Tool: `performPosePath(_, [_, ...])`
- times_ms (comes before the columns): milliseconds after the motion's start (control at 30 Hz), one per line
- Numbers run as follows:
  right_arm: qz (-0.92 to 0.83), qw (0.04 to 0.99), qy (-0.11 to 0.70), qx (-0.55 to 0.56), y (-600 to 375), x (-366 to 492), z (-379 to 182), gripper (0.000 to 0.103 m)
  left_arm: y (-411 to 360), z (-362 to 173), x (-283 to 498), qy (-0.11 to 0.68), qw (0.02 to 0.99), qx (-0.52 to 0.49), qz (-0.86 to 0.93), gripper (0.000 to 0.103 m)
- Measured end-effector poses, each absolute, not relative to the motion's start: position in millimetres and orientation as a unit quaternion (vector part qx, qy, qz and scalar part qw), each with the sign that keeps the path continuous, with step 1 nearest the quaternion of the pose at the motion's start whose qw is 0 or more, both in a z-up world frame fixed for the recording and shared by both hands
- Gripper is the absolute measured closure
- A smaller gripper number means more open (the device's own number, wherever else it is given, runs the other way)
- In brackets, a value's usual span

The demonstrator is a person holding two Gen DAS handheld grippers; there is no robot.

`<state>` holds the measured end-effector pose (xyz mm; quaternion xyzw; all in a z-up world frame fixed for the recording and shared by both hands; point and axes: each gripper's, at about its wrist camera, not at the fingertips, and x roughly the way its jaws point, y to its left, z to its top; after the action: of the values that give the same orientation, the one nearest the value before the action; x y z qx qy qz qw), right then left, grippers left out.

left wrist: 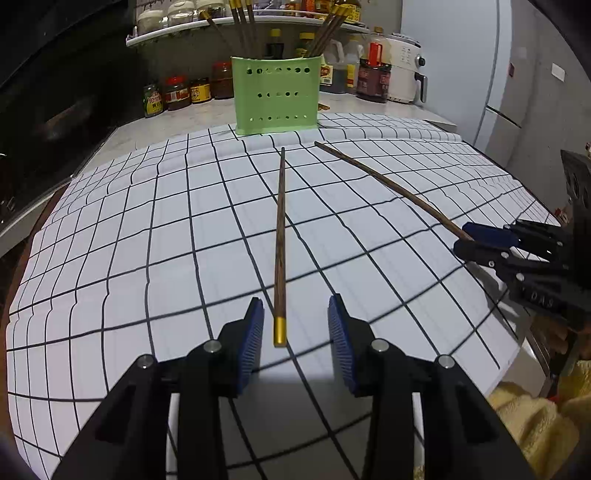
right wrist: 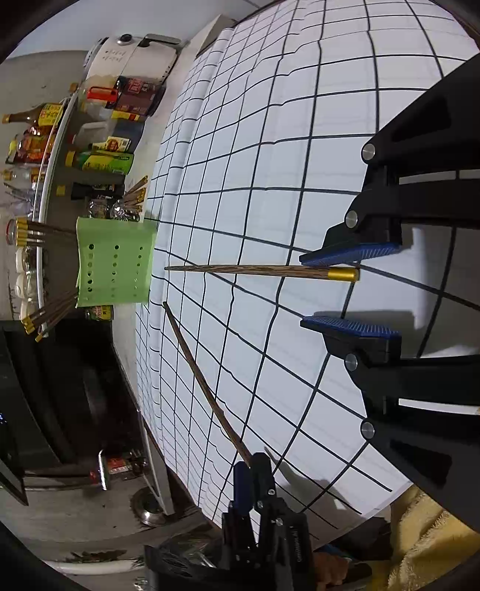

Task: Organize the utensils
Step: 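Close the left tool on a chopstick while the right tool grasps the last chopstick, then lift the left tool's chopstick upright toward the green holder while the right tool lifts its own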

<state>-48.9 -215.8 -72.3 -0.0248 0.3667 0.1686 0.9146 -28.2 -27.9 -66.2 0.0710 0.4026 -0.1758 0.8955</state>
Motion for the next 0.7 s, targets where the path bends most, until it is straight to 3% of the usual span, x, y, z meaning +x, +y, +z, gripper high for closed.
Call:
performPosePath(300, [0.162, 0.918, 0.363, -0.018, -219, -50, -73, 0.074, -23, -67, -26, 0.397, 0.9, 0.052, -0.173, 0.067])
performPosePath(533, [0.154, 0.922, 0.354, -0.012, -220, -52, -75, 0.076, -21, -67, -22, 0.395, 0.906, 0.053, -0.141, 0.086])
performPosePath(700, [0.148, 0.923, 0.355, 0.019, -228, -50, -75, 0.078, -24, -67, -23, 0.388, 0.908, 0.063, -0.141, 0.088])
